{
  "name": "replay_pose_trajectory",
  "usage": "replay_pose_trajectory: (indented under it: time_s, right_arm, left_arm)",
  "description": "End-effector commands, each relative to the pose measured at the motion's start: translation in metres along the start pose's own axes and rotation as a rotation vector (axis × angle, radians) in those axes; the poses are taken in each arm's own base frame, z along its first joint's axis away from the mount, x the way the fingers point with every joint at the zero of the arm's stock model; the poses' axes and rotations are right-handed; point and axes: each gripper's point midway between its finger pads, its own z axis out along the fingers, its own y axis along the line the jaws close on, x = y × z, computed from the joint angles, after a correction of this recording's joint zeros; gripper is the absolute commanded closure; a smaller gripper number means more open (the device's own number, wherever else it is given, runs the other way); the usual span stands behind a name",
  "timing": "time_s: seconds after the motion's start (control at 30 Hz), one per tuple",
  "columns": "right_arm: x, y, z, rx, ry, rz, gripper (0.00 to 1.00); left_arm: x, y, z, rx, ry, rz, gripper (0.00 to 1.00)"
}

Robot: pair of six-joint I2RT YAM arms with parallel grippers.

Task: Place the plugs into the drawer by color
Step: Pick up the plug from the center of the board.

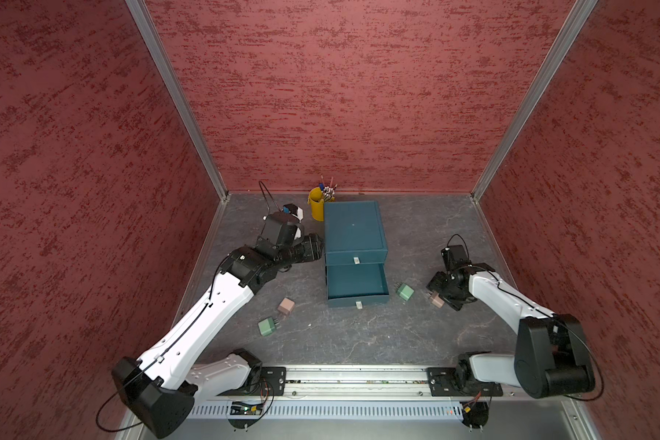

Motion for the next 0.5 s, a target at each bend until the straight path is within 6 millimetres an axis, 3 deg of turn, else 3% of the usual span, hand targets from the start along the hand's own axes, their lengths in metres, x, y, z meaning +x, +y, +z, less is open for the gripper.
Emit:
replay_pose_trajectory:
  time_s: [0.0,0.23,0.47]
  right_arm:
    - [-0.001,0.0,0.008,-0.008,0.002,0.002,0.33]
    - [0.003,-0.004,0.02,-0.008,0.021,0.014,0.44]
    - [0.003,-0.005,0.021,-0.01,0.017,0.013,0.64]
  left_arm:
    - [-0.004,-0.006,-0.001,0.03,-0.023,0.0,0.34]
    - [-0.002,-0.006,0.0,0.032,-0.018,-0.006,0.34]
    - [0.0,-0.004,0.002,0.028,-0.013,-0.007,0.34]
